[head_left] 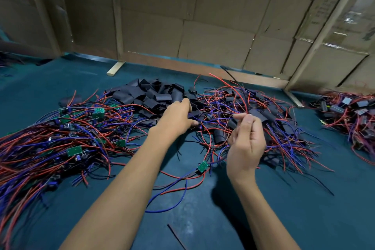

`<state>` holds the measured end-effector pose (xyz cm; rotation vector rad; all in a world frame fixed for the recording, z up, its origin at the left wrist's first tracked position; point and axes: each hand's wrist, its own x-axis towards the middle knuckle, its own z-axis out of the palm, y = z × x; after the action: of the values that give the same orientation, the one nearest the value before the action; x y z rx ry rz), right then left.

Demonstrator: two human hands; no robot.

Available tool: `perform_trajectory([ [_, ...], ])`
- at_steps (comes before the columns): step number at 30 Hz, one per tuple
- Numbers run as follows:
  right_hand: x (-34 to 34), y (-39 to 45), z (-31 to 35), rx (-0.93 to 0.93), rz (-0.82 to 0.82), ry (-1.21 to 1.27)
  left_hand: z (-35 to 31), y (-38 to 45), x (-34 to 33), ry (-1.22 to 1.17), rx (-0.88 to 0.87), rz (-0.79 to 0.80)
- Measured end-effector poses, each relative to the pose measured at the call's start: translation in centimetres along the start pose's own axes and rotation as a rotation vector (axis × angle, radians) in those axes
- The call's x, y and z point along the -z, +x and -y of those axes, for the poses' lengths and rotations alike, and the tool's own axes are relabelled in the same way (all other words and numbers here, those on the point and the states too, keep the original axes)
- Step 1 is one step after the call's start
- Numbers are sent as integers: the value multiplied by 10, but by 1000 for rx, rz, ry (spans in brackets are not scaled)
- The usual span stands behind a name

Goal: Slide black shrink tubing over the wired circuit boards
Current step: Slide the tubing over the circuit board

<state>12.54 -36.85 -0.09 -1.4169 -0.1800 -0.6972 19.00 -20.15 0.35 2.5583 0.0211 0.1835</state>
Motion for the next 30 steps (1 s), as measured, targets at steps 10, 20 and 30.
perform_trajectory([
  [10, 4, 8, 3, -49, -68, 21, 10, -1, 40, -472, 68, 159],
  [20, 7, 4, 11, 293, 106, -201, 23, -25, 81, -1179, 39, 541],
  [30, 15, 13, 4, 289, 62, -374, 16, -10, 65, -411, -315, 214],
])
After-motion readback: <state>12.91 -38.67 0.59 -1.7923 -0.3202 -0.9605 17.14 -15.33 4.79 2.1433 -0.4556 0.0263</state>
